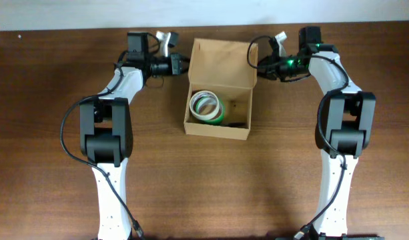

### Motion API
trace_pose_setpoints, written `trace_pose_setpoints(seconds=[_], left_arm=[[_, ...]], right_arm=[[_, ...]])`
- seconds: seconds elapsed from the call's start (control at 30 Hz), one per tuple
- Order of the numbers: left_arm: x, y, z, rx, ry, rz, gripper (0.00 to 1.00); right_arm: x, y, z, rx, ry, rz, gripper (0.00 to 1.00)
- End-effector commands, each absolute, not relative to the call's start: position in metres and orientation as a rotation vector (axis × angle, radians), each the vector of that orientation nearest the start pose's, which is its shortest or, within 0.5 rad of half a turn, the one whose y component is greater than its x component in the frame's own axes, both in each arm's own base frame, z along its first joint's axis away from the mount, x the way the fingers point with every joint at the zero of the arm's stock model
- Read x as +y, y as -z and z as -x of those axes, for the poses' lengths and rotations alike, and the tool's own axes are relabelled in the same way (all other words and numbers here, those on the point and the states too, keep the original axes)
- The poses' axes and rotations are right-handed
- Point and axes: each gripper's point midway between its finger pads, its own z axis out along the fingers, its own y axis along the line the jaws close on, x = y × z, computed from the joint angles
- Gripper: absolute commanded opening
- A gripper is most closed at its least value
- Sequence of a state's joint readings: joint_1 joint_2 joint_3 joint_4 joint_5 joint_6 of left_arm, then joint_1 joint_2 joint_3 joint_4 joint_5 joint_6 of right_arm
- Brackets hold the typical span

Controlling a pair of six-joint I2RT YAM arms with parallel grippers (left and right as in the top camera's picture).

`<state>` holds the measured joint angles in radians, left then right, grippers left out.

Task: Pack container
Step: 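Move both grippers to the box lid flaps on either side, then fold the lid over the box with both grippers pressing it down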

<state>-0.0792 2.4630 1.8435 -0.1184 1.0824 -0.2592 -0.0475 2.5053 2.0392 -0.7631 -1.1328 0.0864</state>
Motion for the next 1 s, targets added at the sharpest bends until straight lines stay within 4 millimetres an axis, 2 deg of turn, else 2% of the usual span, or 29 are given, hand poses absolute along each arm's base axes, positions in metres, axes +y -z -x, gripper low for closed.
trace_pose_setpoints(seconds=[0.0, 0.17, 0.23, 0.4, 0.5, 0.6, 0.73, 0.83, 0.97], left_arm=[[-0.197, -0.093, -0.559, 2.132, 1.531, -0.341, 0.02], [-0.194, -0.106, -0.559, 2.109, 1.567, -0.346, 0.02], [-0.195, -0.126, -0.557, 2.065, 1.595, -0.394, 0.02], [-0.188, -0.172, -0.566, 2.022, 1.459, -0.394, 0.02], [-0.187, -0.188, -0.563, 2.03, 1.409, -0.397, 0.02], [-0.182, -0.188, -0.555, 2.108, 1.333, -0.37, 0.02], [-0.173, -0.187, -0.528, 2.24, 1.233, -0.382, 0.02], [-0.159, -0.187, -0.507, 2.388, 1.126, -0.299, 0.02], [-0.144, -0.188, -0.484, 2.528, 0.999, -0.212, 0.02]], right_arm=[[0.144, -0.099, -0.528, 2.309, -1.717, 0.167, 0.04], [0.144, -0.119, -0.526, 2.284, -1.713, 0.194, 0.04], [0.146, -0.134, -0.523, 2.258, -1.693, 0.247, 0.04], [0.151, -0.167, -0.513, 2.308, -1.524, 0.315, 0.04], [0.158, -0.184, -0.504, 2.341, -1.431, 0.349, 0.04], [0.166, -0.198, -0.493, 2.374, -1.376, 0.374, 0.04], [0.178, -0.21, -0.472, 2.43, -1.307, 0.426, 0.04], [0.182, -0.208, -0.452, 2.541, -1.148, 0.462, 0.04], [0.181, -0.212, -0.436, 2.627, -0.926, 0.49, 0.04]])
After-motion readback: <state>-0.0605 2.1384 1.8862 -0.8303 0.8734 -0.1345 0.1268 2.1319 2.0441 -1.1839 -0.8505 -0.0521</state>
